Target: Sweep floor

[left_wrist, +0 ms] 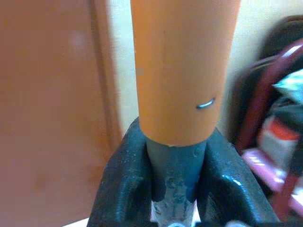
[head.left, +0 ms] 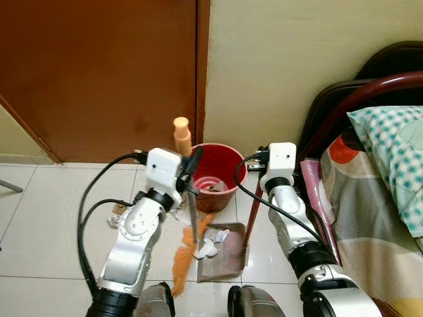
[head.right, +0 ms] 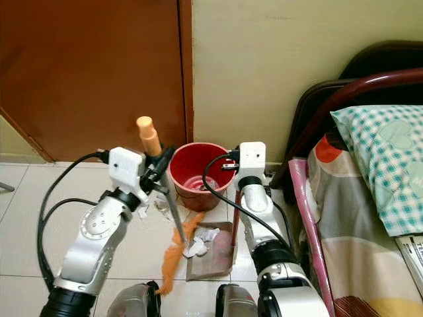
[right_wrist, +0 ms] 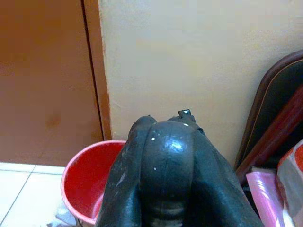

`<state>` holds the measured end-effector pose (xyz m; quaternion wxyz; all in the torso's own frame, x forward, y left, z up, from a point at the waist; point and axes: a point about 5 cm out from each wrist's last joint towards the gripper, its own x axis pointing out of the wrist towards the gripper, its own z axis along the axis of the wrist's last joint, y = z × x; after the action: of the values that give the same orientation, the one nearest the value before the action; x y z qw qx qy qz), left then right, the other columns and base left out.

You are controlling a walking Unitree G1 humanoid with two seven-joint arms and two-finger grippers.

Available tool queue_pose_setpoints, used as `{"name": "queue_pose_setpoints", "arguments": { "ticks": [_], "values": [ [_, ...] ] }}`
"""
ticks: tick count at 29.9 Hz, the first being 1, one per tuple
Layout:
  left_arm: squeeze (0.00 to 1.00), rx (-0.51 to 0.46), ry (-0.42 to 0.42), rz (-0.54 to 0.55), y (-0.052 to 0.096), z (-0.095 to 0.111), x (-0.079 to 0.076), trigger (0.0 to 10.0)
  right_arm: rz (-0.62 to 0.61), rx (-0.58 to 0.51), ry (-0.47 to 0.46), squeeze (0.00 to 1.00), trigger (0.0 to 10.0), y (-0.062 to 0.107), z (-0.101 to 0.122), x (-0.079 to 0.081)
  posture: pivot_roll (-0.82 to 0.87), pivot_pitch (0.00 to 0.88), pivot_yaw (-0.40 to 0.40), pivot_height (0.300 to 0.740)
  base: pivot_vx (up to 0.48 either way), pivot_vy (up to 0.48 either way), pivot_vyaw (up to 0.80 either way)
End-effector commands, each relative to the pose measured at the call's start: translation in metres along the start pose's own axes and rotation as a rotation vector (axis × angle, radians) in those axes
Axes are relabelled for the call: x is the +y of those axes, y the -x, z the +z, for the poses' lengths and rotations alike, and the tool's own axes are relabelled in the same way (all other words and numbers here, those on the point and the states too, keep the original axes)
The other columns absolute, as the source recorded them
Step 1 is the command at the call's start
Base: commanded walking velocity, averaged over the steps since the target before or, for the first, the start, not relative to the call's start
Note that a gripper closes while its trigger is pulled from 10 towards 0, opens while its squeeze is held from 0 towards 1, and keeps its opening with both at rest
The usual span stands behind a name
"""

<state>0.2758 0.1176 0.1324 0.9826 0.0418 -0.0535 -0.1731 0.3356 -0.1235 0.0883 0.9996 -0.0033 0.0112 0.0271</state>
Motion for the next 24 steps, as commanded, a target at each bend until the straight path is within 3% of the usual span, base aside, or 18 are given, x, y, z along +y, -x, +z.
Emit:
{"name": "queue_pose_setpoints", "arguments": {
  "ticks": [1,5,9,10,12,15,17,18,21,24],
  "values": [
    [0.00,0.049,-0.091,0.094,0.010,-0.007,0.019,10.0,0.043,-0.047,-0.015,0.00,10.0,0.000,0.011,0.003,0.00,0.152,-0.053,0.740,0.000,0.000,0.00],
    [0.00,0.072,-0.088,0.129,0.016,-0.012,0.024,10.0,0.174,-0.126,0.074,0.00,10.0,0.004,0.023,0.014,0.00,0.150,-0.056,0.740,0.000,0.000,0.00],
    [0.00,0.073,-0.088,0.129,0.016,-0.012,0.023,10.0,0.185,-0.131,0.083,0.00,10.0,0.004,0.024,0.014,0.00,0.150,-0.056,0.740,0.000,0.000,0.00],
    [0.00,0.075,-0.085,0.126,0.017,-0.014,0.020,10.0,0.217,-0.144,0.122,0.00,10.0,0.006,0.024,0.015,0.00,0.151,-0.058,0.740,0.000,0.000,0.00],
    [0.00,0.102,-0.072,0.114,0.020,-0.021,0.009,10.0,0.262,-0.161,0.202,0.00,10.0,0.014,0.022,0.009,0.00,0.148,-0.059,0.740,0.000,0.000,0.00],
    [0.00,0.105,-0.064,0.104,0.020,-0.023,0.006,10.0,0.241,-0.179,0.242,0.00,10.0,0.018,0.024,0.001,-0.01,0.150,-0.058,0.740,0.000,0.000,0.00],
    [0.00,0.104,-0.067,0.108,0.019,-0.022,0.006,10.0,0.205,-0.215,0.236,0.00,10.0,0.019,0.031,-0.004,-0.01,0.150,-0.058,0.740,0.000,0.000,0.00],
    [0.00,0.102,-0.076,0.115,0.018,-0.022,0.008,10.0,0.272,-0.199,0.171,0.00,10.0,0.020,0.032,0.002,-0.01,0.147,-0.057,0.740,0.000,0.000,0.00],
    [0.00,0.096,-0.090,0.143,0.016,-0.020,0.013,10.0,0.324,-0.175,0.144,0.00,10.0,0.023,0.028,0.010,-0.01,0.146,-0.055,0.740,0.000,0.000,0.00],
    [0.00,0.091,-0.102,0.168,0.014,-0.019,0.018,10.0,0.277,-0.146,0.108,0.00,10.0,0.023,0.024,0.007,-0.01,0.145,-0.055,0.740,0.000,0.000,0.00]
  ]
}}
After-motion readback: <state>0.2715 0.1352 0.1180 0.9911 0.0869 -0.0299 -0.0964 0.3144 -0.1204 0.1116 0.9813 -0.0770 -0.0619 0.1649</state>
